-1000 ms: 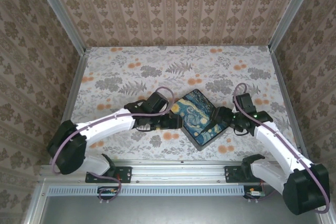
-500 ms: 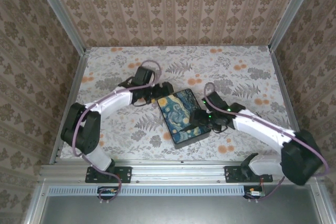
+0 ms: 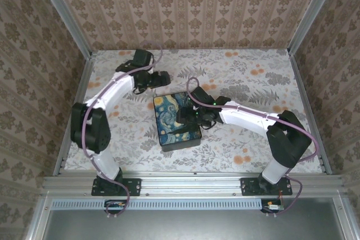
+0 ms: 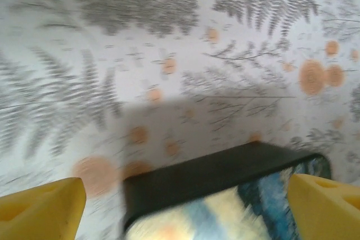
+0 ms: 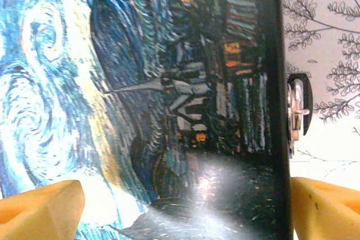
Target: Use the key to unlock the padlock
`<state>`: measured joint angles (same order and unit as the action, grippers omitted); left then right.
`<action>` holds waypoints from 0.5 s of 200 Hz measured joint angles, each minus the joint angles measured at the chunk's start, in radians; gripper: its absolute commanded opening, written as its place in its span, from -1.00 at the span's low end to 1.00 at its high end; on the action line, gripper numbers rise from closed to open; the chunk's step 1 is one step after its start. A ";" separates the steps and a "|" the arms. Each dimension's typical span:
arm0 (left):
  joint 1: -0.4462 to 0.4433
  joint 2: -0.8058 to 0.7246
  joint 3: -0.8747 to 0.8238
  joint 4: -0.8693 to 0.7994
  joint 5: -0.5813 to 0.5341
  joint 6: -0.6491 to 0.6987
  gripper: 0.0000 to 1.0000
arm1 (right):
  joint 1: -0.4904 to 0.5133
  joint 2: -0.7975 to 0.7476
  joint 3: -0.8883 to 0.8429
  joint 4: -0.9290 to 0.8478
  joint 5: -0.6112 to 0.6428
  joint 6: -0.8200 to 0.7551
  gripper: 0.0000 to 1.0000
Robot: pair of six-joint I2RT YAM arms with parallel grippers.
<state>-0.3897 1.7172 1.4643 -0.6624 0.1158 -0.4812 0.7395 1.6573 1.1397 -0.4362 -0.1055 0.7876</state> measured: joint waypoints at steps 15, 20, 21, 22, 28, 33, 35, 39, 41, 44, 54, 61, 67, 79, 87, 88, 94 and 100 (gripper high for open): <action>0.000 -0.117 -0.056 -0.054 -0.058 0.018 0.88 | -0.004 0.000 -0.001 -0.002 -0.001 -0.011 0.86; 0.000 -0.162 -0.085 -0.071 -0.068 0.021 0.87 | -0.004 0.000 -0.003 -0.002 -0.001 -0.014 0.85; 0.000 -0.169 -0.090 -0.072 -0.068 0.022 0.87 | -0.004 0.000 -0.004 -0.002 -0.001 -0.015 0.85; 0.000 -0.181 -0.098 -0.076 -0.068 0.023 0.87 | -0.004 -0.001 -0.004 -0.002 -0.001 -0.016 0.85; 0.000 -0.225 -0.131 -0.095 -0.068 0.023 0.86 | -0.005 -0.002 -0.010 -0.001 -0.004 -0.019 0.84; 0.000 -0.259 -0.161 -0.106 -0.063 0.023 0.85 | -0.006 -0.004 -0.016 0.000 -0.006 -0.023 0.83; 0.000 -0.268 -0.169 -0.108 -0.062 0.023 0.85 | -0.006 -0.006 -0.020 0.000 -0.008 -0.024 0.82; 0.000 -0.290 -0.194 -0.114 -0.054 0.023 0.84 | -0.006 -0.008 -0.027 0.000 -0.009 -0.025 0.80; -0.001 -0.299 -0.206 -0.117 -0.047 0.022 0.84 | -0.006 -0.010 -0.031 -0.001 -0.011 -0.026 0.80; -0.002 -0.311 -0.222 -0.118 -0.039 0.021 0.84 | -0.006 -0.012 -0.038 0.000 -0.013 -0.026 0.78; -0.006 -0.329 -0.275 -0.116 -0.003 0.014 0.83 | -0.006 -0.024 -0.062 0.001 -0.026 -0.025 0.76; -0.012 -0.330 -0.309 -0.108 0.026 0.005 0.82 | -0.006 -0.035 -0.079 0.008 -0.036 -0.025 0.76; -0.018 -0.323 -0.337 -0.100 0.051 -0.005 0.82 | -0.006 -0.049 -0.091 0.011 -0.042 -0.025 0.76; -0.033 -0.300 -0.372 -0.084 0.096 -0.027 0.81 | -0.003 -0.077 -0.114 0.007 -0.052 -0.025 0.76; -0.043 -0.279 -0.379 -0.072 0.119 -0.042 0.81 | 0.001 -0.097 -0.128 0.003 -0.060 -0.025 0.76; -0.044 -0.276 -0.379 -0.072 0.121 -0.043 0.81 | 0.002 -0.100 -0.130 0.003 -0.060 -0.025 0.76; -0.050 -0.261 -0.378 -0.059 0.136 -0.050 0.81 | 0.008 -0.115 -0.139 -0.001 -0.065 -0.025 0.76; -0.055 -0.246 -0.377 -0.044 0.148 -0.055 0.80 | 0.015 -0.130 -0.147 -0.002 -0.070 -0.025 0.76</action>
<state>-0.4446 1.4708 1.0878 -0.7063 0.2642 -0.5362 0.7547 1.5272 0.9924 -0.4381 -0.1753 0.7628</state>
